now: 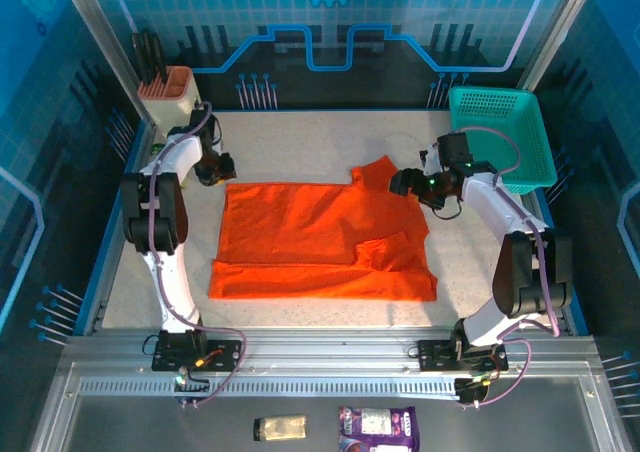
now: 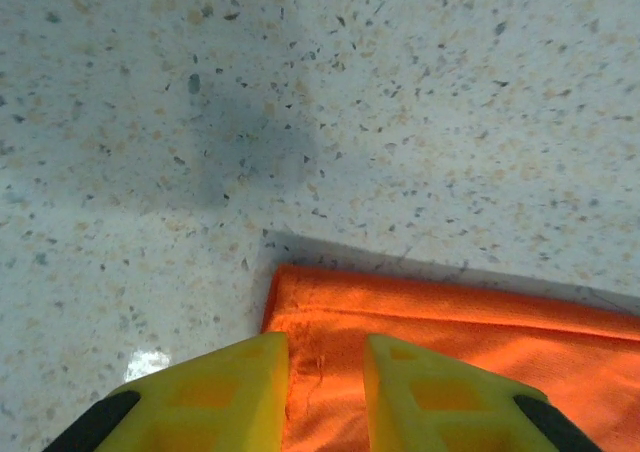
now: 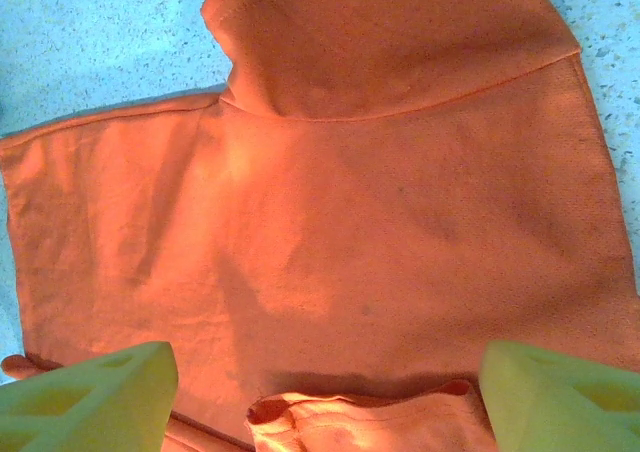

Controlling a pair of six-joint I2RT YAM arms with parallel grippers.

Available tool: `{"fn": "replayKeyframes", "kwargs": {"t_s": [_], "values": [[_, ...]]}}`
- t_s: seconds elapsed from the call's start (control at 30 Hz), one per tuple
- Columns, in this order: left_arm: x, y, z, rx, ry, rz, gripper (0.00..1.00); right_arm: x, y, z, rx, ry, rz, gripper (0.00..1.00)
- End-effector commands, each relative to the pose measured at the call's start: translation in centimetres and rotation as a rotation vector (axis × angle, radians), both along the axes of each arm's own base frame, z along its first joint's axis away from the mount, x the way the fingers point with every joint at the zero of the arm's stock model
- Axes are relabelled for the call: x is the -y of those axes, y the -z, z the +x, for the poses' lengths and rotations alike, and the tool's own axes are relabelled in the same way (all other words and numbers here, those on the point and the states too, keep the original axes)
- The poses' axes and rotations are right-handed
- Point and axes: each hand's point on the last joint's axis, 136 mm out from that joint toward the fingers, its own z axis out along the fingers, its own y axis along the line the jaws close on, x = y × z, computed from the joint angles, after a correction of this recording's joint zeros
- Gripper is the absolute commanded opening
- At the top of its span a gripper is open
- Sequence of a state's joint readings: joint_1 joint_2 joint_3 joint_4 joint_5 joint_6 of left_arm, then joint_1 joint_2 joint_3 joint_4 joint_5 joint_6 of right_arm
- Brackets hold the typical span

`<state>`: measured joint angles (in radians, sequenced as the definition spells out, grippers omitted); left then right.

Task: Fold the inside-out t-shirt

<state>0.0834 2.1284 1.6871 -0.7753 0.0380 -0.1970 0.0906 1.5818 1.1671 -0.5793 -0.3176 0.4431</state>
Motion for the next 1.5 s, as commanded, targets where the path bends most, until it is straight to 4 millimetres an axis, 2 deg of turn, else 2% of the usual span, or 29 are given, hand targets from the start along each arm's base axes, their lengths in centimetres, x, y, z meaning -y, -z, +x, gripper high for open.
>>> {"fn": "replayKeyframes", "kwargs": {"t_s": [0.0,0.43,0.63,0.77,0.97,1.07,1.2,1.3,1.47], "values": [[0.0,1.4,-0.7,-0.076,0.046,-0.009,0.27,0.2,0.0,0.3,-0.009,0.007,0.004,0.81],[-0.9,3.6,-0.2,-0.102,0.046,0.044,0.27,0.0,0.5,0.0,-0.02,0.007,0.02,0.81],[-0.5,4.1,-0.3,-0.11,0.052,0.024,0.23,0.3,0.9,1.0,-0.012,0.004,-0.005,0.81],[0.6,4.6,-0.4,-0.116,0.069,-0.028,0.21,0.9,1.6,2.7,0.003,-0.009,-0.06,0.8],[1.1,4.9,-0.6,-0.129,0.095,-0.026,0.05,1.7,2.9,6.0,0.031,-0.069,-0.166,0.74],[1.2,4.6,-0.6,-0.121,0.098,-0.023,0.0,2.3,3.8,7.9,0.039,-0.096,-0.227,0.66],[1.2,4.4,-0.7,-0.111,0.097,-0.017,0.0,2.5,5.1,10.6,0.045,-0.14,-0.282,0.55],[1.1,4.2,-0.7,-0.107,0.098,-0.009,0.0,2.1,5.9,12.5,0.051,-0.172,-0.305,0.43],[1.1,4.1,-0.9,-0.105,0.102,-0.006,0.0,0.9,6.5,15.8,0.078,-0.2,-0.29,0.35]]}}
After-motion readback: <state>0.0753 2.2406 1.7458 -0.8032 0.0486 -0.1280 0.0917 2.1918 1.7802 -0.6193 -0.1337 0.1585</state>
